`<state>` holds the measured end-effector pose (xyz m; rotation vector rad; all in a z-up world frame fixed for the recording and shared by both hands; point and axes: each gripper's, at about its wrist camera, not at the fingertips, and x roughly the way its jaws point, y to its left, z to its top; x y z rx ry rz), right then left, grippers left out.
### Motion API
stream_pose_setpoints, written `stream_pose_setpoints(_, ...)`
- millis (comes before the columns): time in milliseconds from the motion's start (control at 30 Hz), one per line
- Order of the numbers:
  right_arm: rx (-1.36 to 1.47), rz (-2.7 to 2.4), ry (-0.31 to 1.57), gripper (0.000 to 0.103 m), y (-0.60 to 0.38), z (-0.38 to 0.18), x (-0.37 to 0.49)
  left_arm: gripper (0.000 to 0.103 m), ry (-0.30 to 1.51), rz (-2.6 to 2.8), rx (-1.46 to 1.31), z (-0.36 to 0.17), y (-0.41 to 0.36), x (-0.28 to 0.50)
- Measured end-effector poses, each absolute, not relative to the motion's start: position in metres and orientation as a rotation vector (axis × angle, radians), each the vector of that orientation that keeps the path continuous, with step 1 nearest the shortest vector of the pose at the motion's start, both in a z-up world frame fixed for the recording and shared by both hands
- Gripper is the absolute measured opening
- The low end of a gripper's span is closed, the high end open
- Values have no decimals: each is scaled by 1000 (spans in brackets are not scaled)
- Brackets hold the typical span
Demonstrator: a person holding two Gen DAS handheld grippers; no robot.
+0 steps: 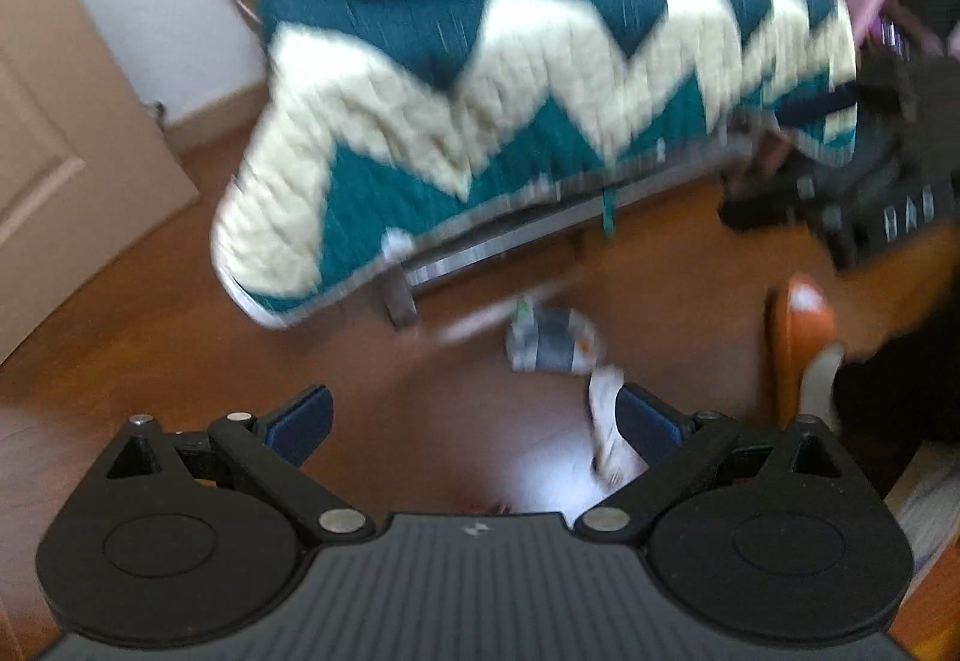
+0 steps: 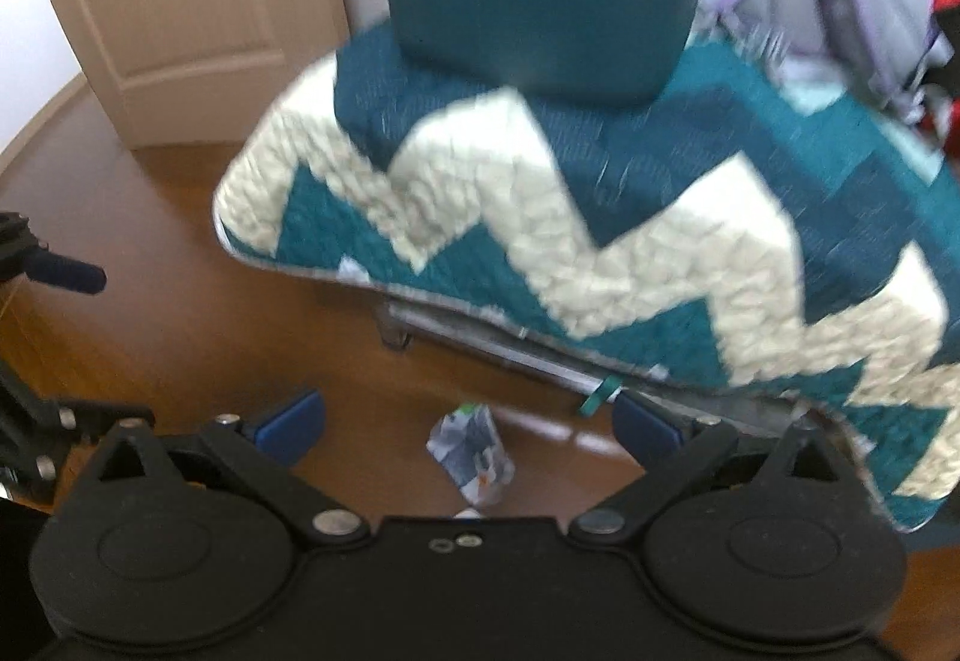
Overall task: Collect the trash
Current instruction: 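Lower both tools from the wastebasket toward the orange mesh and white tissue, then close the left tool on the orange mesh while the right tool grasps the white tissue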
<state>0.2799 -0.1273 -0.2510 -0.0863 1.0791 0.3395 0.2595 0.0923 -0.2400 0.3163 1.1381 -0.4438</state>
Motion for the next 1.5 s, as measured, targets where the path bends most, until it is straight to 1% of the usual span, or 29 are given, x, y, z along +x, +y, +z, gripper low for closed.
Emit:
stream_pose_setpoints(267, -93, 321, 1258, 101, -112, -347, 290, 101, 1248, -594, 557, -338, 91, 247)
stream_pose_setpoints(400, -95, 323, 1345, 98, -106, -392, 289, 101, 1342, -695, 585, -381, 93, 240)
stream_pose_setpoints(567, -64, 307, 1462, 98, -100, -448, 286, 101, 1417, -768, 600, -430, 95, 233)
stream_pose_setpoints(633, -54, 296, 1510, 97, -96, -472, 284, 101, 1443, -773, 588, -446, 97, 232)
stream_pose_setpoints(667, -55, 294, 1527, 96, -93, -481, 284, 101, 1459, -768, 581, -455, 99, 231)
stream_pose_setpoints(867, -69, 300, 1646, 95, -80, -537, 269, 101, 1531, -768, 613, -502, 103, 224)
stream_pose_setpoints(1033, -34, 270, 1725, 95, -80, -569, 264, 101, 1542, -784, 665, -531, 103, 214)
stream_pose_setpoints(1200, -10, 251, 1777, 92, -76, -593, 263, 99, 1530, -793, 692, -548, 104, 212)
stream_pose_setpoints(1233, -7, 253, 1787, 91, -75, -597, 263, 97, 1524, -791, 691, -550, 105, 212)
stream_pose_setpoints(1300, 0, 255, 1803, 88, -72, -602, 263, 84, 1524, -782, 696, -556, 104, 212)
stream_pose_setpoints(1333, 7, 254, 1815, 88, -71, -605, 262, 79, 1526, -777, 700, -560, 104, 211)
stream_pose_setpoints(1400, 15, 256, 1834, 83, -68, -610, 264, 67, 1528, -772, 706, -564, 102, 210)
stream_pose_setpoints(1433, 13, 255, 1840, 82, -67, -613, 264, 64, 1526, -771, 707, -564, 103, 210)
stream_pose_setpoints(1467, 1, 252, 1839, 82, -65, -614, 264, 59, 1526, -766, 710, -566, 103, 210)
stream_pose_setpoints(1500, -7, 250, 1834, 82, -64, -614, 263, 52, 1527, -758, 713, -567, 103, 210)
